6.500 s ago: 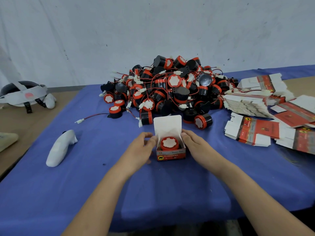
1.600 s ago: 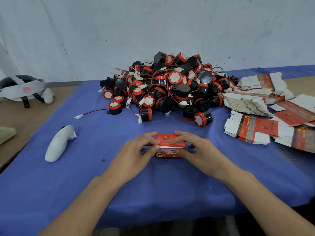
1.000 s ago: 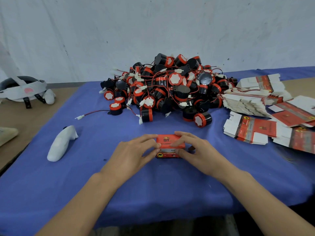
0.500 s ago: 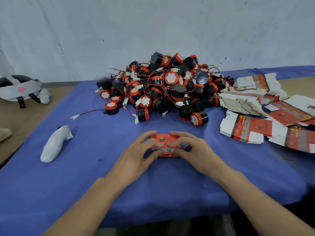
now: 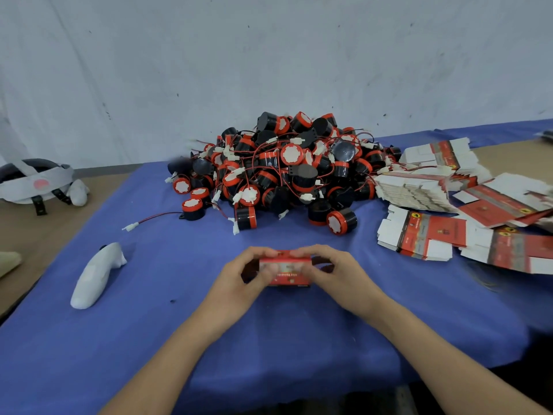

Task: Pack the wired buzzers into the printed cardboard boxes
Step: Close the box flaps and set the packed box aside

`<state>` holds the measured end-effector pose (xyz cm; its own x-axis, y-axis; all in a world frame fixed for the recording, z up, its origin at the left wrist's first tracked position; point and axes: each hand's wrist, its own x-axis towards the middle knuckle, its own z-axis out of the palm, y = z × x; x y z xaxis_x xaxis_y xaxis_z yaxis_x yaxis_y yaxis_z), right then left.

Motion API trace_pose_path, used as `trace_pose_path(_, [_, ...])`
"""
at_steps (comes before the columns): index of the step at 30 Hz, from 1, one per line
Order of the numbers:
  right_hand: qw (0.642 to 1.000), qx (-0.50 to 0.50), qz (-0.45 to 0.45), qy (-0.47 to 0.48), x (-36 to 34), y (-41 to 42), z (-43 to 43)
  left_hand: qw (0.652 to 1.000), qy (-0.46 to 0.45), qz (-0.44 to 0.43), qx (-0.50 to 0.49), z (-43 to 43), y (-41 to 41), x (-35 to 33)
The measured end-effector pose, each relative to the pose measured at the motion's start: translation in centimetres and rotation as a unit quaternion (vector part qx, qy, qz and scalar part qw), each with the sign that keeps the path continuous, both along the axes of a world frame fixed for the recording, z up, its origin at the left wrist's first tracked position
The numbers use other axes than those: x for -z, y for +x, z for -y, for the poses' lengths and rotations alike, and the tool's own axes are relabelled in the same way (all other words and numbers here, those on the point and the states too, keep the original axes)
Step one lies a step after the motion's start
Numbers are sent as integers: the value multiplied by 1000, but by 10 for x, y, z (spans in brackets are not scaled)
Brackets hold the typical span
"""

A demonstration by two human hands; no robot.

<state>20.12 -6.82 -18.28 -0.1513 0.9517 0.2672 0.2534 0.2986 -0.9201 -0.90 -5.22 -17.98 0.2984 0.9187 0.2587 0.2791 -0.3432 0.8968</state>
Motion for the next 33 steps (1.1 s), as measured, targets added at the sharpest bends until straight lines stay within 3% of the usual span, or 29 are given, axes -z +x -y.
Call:
trace_pose_path(4, [989,-3,-146,-23,-14,-14,4,991,-19,129,-36,7,28,-19])
trace_pose_path(7, [971,8,-238,-30,-19,-29,6,989,13,142,-44,17,53,-23])
trace_pose_path(12, [968,11,-250,5,-38,-33,5,971,27,213,-102,13,68,-35])
trace_pose_path(19, [948,113,-299,3,-38,-52,6,926,-22,303,-223,9,91,-37])
trace_pose_path(27, [935,154,-320,-14,-43,-60,1,923,-42,309,-227,2,90,-43])
trace_pose_path(33, [896,192,-394,-71,-42,-56,1,945,49,258,-194,7,95,-43])
